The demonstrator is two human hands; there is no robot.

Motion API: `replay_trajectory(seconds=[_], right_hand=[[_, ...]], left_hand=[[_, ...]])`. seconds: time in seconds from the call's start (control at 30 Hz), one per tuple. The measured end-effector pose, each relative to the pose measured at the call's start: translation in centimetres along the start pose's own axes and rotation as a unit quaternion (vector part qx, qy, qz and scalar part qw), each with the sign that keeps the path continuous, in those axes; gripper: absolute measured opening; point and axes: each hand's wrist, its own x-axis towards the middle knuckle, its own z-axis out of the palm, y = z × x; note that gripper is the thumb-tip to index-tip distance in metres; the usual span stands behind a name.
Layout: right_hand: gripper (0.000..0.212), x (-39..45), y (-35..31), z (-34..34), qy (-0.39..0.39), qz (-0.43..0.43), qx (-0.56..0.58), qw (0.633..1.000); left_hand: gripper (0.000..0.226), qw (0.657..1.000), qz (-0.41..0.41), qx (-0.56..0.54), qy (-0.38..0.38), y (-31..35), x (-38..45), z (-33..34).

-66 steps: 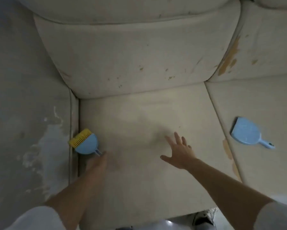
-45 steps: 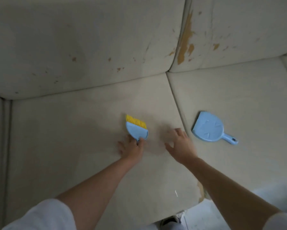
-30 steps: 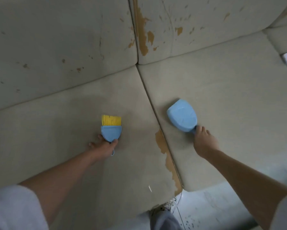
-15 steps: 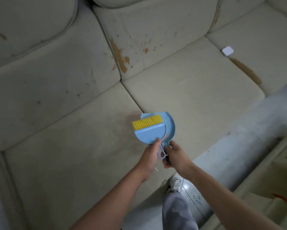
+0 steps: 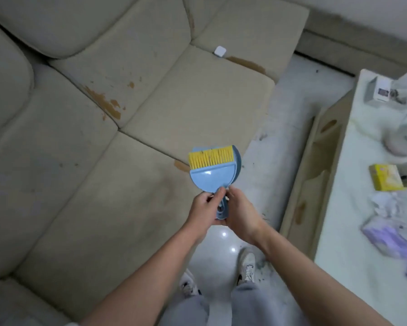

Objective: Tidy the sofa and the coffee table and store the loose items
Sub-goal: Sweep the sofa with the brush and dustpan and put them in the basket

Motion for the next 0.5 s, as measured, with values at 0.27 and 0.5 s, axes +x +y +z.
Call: replay_trajectory(seconds=[0.27, 0.5], right_hand=[[0.027, -6.4, 4.3, -10.7, 0.149, -0.023, -0.008, 0.989], [0.039, -10.2, 5.7, -19.8, 0.151, -0.035, 0.028, 0.987]], left_hand=[[0.008, 0.997, 0.027, 0.073, 0.012, -5.9, -1.0, 10.6], [0.118, 0.979, 0.088, 0.184, 0.024, -9.4, 1.1, 18.7]])
